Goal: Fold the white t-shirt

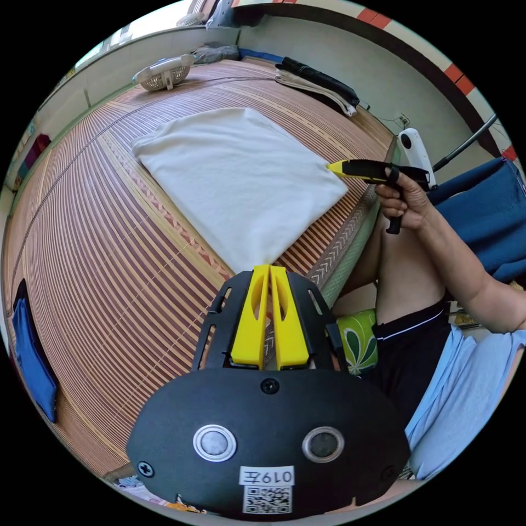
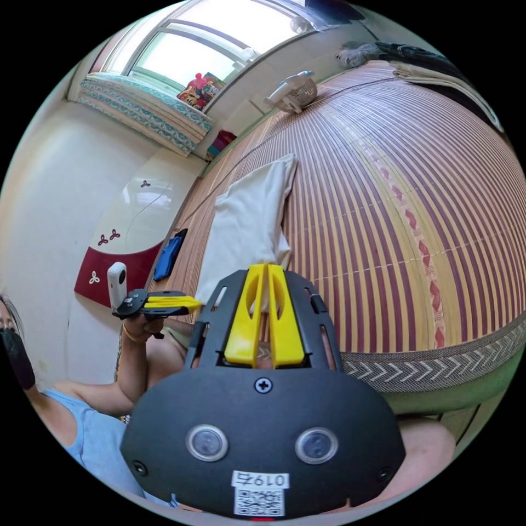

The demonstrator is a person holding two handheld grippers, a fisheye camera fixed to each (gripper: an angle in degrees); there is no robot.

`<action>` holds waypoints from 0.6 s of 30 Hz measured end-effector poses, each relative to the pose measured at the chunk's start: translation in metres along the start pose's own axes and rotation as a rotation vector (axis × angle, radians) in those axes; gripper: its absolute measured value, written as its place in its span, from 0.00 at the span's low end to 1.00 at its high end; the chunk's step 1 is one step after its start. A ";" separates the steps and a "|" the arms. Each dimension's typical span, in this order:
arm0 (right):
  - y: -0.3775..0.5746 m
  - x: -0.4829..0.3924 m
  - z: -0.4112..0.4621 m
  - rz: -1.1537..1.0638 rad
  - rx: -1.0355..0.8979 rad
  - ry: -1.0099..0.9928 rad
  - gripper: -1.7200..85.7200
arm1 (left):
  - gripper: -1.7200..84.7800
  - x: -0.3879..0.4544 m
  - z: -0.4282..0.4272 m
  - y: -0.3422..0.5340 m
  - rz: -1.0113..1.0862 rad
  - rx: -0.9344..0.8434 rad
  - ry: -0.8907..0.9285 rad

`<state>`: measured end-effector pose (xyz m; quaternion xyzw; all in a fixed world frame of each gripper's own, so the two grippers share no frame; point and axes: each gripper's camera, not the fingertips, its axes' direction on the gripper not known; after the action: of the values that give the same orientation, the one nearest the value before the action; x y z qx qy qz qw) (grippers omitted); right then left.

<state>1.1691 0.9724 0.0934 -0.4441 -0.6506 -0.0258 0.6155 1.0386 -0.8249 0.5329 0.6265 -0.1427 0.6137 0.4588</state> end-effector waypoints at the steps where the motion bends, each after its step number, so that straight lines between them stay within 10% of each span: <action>1: -0.004 0.003 -0.006 0.014 0.005 -0.009 0.02 | 0.03 0.000 0.003 0.001 -0.004 -0.020 -0.005; 18: -0.045 0.014 -0.052 0.029 -0.050 -0.074 0.05 | 0.03 -0.003 -0.005 0.020 0.008 -0.060 0.056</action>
<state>1.1839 0.9229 0.1408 -0.4695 -0.6655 -0.0168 0.5800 1.0200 -0.8331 0.5376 0.5944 -0.1507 0.6282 0.4790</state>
